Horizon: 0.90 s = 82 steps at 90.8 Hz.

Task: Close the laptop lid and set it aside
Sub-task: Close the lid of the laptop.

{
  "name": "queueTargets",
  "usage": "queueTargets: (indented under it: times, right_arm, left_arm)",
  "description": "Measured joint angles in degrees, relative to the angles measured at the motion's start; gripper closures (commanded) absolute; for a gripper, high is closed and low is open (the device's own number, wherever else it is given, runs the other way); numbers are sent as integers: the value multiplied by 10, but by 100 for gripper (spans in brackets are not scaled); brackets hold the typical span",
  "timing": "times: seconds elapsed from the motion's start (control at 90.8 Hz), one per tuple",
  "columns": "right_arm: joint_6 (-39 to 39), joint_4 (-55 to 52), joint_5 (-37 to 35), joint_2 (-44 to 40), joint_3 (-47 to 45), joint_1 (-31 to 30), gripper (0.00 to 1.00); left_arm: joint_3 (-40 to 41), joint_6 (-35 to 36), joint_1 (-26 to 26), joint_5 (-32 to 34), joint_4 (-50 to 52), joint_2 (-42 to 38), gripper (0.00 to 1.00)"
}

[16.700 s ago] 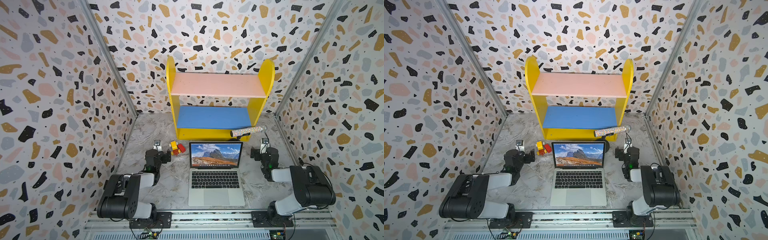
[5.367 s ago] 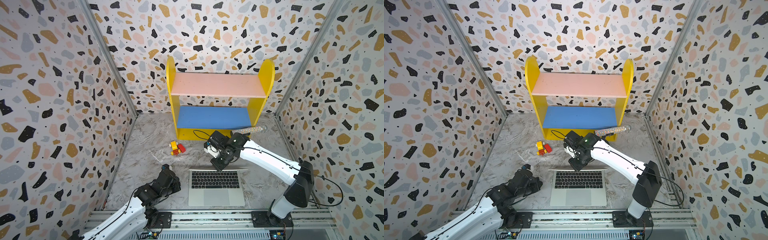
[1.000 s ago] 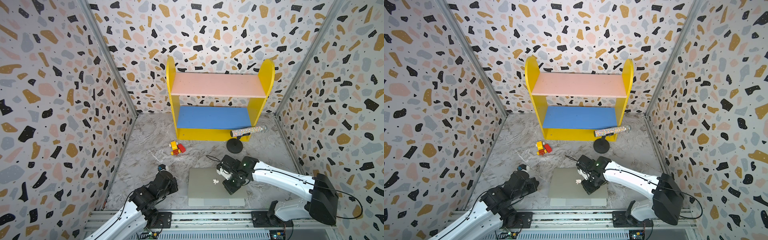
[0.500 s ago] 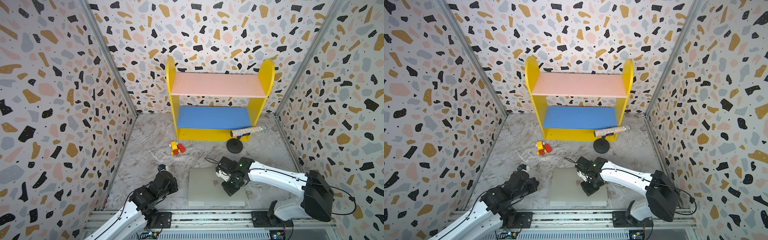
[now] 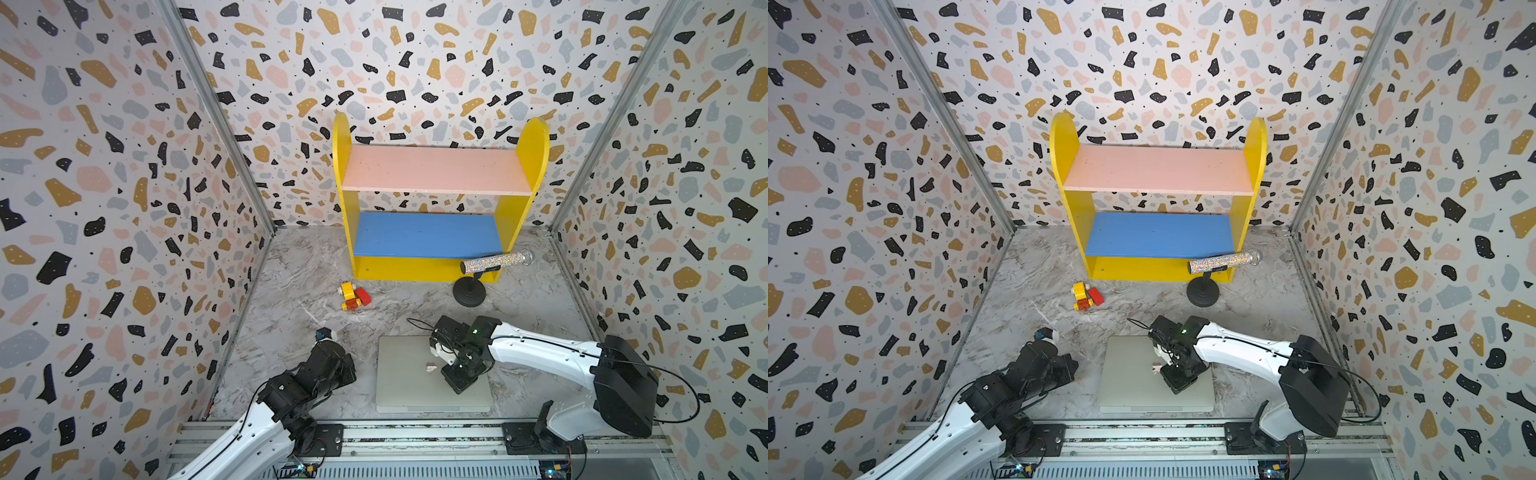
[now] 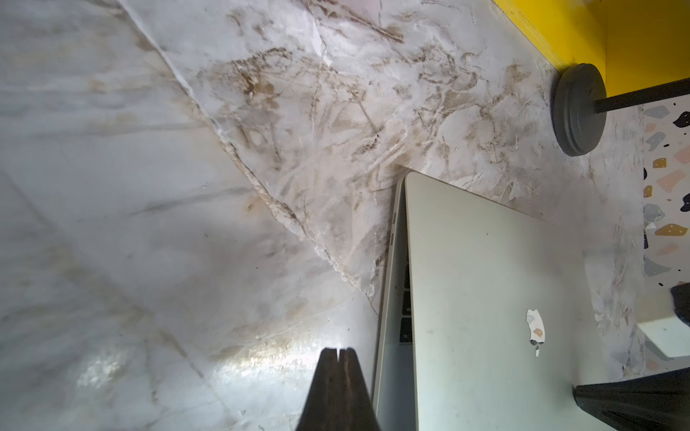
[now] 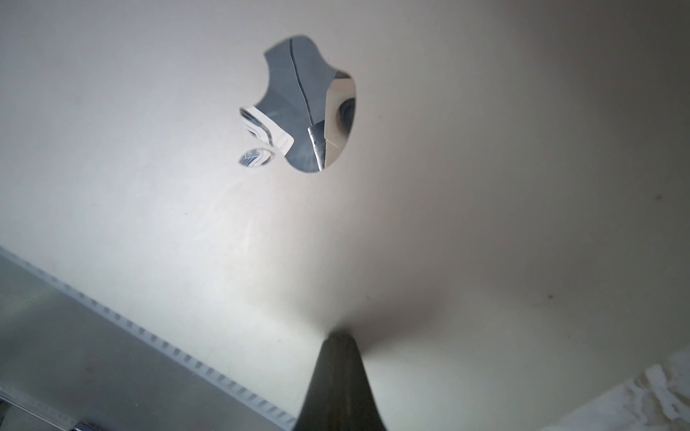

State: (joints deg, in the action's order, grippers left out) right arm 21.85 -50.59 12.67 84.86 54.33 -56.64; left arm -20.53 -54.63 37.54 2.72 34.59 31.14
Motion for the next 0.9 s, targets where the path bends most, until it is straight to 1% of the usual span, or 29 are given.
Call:
queueTargets:
  times: [0.903]
  right_arm:
    - [0, 38, 4, 44, -22, 0, 100]
  left_arm:
    - [0, 0, 0, -1, 1, -3, 100]
